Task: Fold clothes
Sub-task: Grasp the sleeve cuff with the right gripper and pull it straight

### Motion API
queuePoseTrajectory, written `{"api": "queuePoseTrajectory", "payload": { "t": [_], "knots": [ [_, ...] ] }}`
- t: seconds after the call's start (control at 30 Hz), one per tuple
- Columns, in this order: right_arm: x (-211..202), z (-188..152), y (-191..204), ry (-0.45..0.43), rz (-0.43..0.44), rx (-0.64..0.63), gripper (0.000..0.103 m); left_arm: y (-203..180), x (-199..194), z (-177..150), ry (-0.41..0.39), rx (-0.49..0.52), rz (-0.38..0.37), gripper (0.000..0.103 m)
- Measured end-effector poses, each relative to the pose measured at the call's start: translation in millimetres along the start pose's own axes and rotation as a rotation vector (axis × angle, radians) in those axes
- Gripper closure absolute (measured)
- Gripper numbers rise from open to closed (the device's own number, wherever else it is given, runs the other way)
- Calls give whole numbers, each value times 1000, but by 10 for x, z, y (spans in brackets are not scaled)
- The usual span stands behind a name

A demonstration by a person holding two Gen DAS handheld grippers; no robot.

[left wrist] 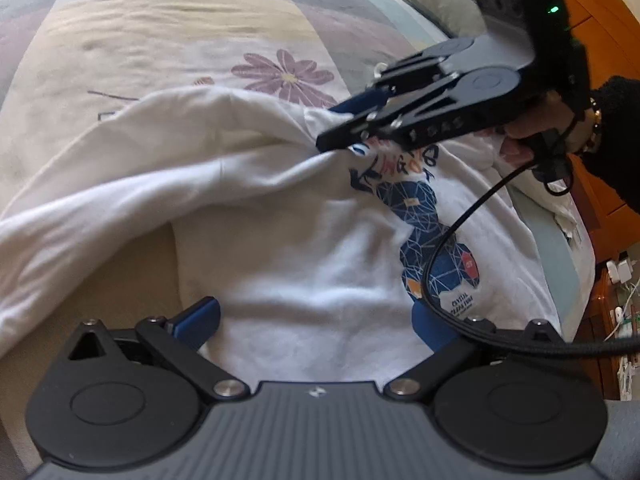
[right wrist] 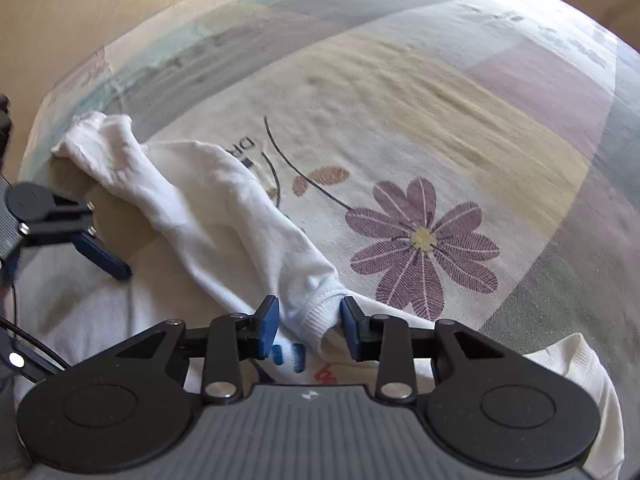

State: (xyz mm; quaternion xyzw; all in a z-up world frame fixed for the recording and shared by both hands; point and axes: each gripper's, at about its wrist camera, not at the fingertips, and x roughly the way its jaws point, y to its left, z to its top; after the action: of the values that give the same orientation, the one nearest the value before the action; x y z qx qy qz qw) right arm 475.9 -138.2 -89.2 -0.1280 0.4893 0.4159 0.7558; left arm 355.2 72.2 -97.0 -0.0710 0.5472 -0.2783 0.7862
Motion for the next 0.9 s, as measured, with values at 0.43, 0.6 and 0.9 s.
{"api": "queuePoseTrajectory", "payload": {
  "t": [0.43, 0.6, 0.9],
  "knots": [
    [212, 189, -826, -162, 12, 219, 60, 29, 29, -33, -21, -33, -21, 2],
    [233, 24, -578, -143, -26, 124, 54, 34, 33, -45, -37, -39, -24, 1],
    [287, 18, -295, -90, -64, -37, 52, 7, 35, -39, -37, -21, -15, 1]
  ]
}}
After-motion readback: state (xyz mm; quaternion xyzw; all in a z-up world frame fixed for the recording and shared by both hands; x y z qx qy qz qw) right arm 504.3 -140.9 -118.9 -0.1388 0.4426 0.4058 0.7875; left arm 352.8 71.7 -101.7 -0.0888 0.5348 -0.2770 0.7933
